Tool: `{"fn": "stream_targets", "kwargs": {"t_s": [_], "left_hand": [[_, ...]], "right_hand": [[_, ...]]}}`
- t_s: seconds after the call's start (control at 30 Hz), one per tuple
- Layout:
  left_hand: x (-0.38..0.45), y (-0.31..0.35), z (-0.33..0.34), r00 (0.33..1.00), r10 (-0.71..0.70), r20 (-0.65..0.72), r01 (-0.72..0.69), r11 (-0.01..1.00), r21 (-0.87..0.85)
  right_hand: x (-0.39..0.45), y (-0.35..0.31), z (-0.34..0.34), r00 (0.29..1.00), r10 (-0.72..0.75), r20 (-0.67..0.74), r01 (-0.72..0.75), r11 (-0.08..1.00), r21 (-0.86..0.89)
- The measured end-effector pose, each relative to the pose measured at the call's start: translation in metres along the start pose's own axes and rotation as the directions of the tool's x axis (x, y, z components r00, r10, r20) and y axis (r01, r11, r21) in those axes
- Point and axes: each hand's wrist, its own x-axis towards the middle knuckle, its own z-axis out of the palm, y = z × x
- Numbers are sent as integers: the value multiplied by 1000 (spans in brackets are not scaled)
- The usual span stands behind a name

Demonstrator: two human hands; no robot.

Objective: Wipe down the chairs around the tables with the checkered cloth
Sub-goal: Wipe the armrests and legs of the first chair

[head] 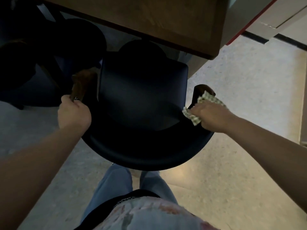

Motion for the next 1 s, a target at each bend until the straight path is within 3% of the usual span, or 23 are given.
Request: {"fn": "stream_targets", "kwargs": {"t_s": [0.1,0.17,0.37,0.5,0.67,0.8,0.83,1.0], "left_hand": [[1,-1,0,1000,1,3,-1,1000,0],[2,-2,0,1000,2,4,-2,1000,-8],[2,-2,-2,1000,-10,9,10,999,-39],[0,0,-3,1000,-17,9,17,998,-65],[1,-3,-2,999,-36,27,38,997,-74],[3,-5,-1,999,-41,18,43,995,-94],[3,-6,1,999,-39,12,40,994,-97],[8,-12,6,999,-27,-26,25,996,-87]], "right_hand": [[7,1,8,992,41,120,-31,996,-82],[10,-10,12,991,90,101,-82,994,-79],[0,-91,17,988,155,22,-156,975,161],[8,-160,10,985,174,-13,-154,901,406],[47,-228,-6,971,237,35,-187,657,731],[106,-230,-19,943,308,126,-199,217,956],[122,-227,-19,935,326,138,-197,156,968],[191,-237,-20,938,302,173,-212,100,972]]}}
